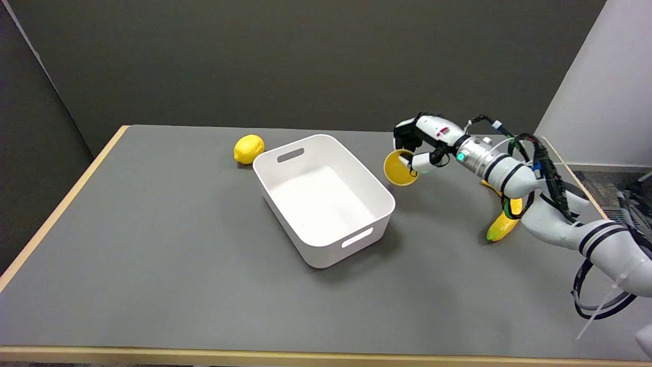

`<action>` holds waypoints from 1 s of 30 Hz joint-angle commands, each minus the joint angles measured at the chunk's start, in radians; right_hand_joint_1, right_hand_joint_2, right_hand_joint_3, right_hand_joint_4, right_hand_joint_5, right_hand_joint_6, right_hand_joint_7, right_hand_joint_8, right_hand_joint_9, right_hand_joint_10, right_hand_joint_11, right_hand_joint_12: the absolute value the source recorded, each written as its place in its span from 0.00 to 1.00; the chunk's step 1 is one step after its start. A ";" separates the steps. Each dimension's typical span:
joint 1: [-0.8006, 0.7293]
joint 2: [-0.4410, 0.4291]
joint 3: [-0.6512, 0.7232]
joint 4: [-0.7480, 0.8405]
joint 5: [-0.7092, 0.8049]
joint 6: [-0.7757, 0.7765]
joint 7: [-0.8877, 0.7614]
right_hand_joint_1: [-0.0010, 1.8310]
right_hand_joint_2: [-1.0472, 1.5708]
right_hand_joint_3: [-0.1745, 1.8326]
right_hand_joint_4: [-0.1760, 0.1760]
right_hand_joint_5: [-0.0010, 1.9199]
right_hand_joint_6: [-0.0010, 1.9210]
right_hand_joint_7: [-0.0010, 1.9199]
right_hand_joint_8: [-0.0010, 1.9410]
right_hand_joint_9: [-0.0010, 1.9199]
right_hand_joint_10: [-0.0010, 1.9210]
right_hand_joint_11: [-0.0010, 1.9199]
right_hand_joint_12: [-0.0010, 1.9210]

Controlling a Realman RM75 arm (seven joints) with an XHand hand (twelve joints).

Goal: Place the yellow cup in the white box.

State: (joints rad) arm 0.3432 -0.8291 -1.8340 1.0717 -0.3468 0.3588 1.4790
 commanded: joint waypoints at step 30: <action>-0.067 -0.145 -0.056 0.501 0.221 0.004 -0.084 0.64 0.80 0.31 0.25 0.34 0.75 0.43 0.79 0.39 0.66 0.21 1.00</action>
State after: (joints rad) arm 0.1652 -0.8754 -1.6136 1.4391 -0.1861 0.4473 1.4510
